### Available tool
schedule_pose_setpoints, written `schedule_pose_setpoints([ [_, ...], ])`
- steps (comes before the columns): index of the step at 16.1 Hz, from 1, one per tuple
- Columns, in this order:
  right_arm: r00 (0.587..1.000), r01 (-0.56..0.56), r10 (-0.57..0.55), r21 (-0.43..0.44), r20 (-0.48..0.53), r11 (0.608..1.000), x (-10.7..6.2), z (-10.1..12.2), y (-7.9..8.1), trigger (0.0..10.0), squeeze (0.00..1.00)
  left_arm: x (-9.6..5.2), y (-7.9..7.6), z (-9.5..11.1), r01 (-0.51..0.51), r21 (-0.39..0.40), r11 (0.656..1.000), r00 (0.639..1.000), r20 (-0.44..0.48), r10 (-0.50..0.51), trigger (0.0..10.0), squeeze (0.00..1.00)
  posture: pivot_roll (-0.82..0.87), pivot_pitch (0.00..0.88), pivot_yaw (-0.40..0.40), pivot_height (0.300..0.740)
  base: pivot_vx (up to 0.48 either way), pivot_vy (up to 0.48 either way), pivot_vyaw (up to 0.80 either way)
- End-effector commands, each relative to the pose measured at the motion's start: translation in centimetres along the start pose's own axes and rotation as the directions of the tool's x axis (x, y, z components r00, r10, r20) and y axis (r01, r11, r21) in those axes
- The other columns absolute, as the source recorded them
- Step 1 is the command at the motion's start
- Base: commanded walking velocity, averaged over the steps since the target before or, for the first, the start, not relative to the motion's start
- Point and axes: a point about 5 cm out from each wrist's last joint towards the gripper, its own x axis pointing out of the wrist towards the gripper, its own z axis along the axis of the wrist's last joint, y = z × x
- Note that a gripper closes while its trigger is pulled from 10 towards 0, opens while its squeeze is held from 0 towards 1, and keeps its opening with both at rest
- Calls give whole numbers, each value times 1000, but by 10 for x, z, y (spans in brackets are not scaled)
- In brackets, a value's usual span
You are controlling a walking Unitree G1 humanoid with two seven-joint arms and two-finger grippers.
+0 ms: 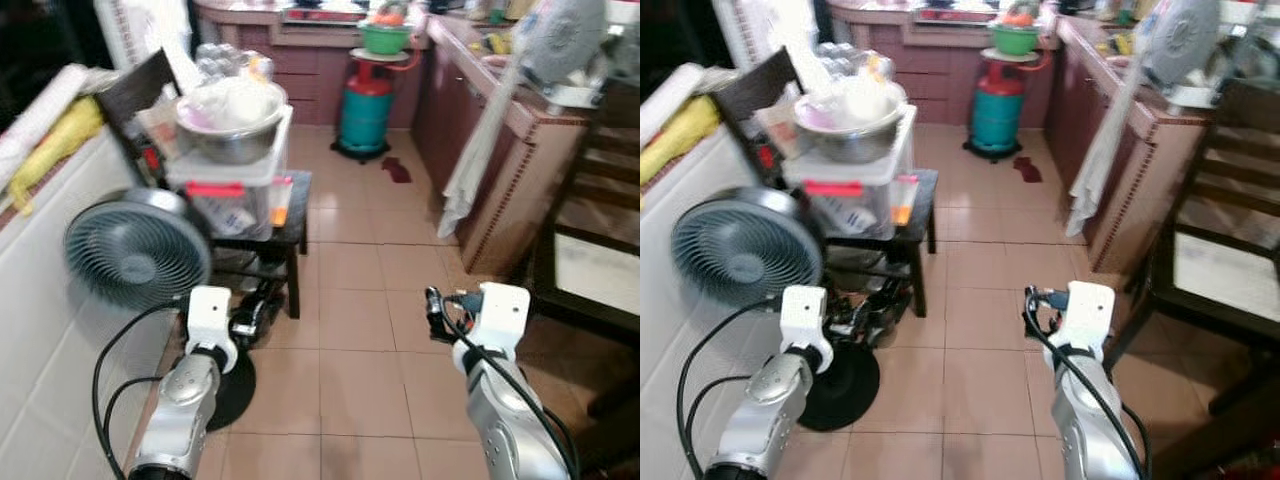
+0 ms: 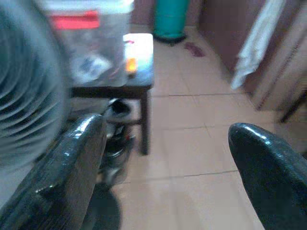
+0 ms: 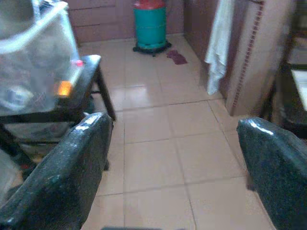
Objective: Setting the table
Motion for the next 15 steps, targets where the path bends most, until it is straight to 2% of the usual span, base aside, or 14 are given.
schedule_pose_setpoints([
  [1,1000,-1,1,-10,-10,1000,-2,-1,-2,10000,0,2,-5,7,40,-21,999,999,17,-39,10000,0,-26,0,-16,740,0,0,-756],
  [5,1000,-12,11,-21,-10,1000,-3,0,-1,10000,0,1,0,7,31,-50,998,999,8,-31,10000,0,-32,0,-23,740,60,0,-742],
  [9,1000,-21,21,-27,-16,999,-4,0,1,10000,0,-1,-6,5,72,-46,996,997,2,-72,10000,0,-35,0,-25,740,368,0,-738],
  [13,1000,-27,27,-28,-15,999,-3,1,2,10000,0,-1,-3,2,66,-35,997,998,-17,-67,10000,0,-40,0,-21,740,414,0,-738],
  [15,999,-34,33,-24,-19,999,-5,0,3,10000,0,-1,-2,0,53,-52,997,998,-37,-55,10000,0,-36,0,-22,740,0,0,-738],
])
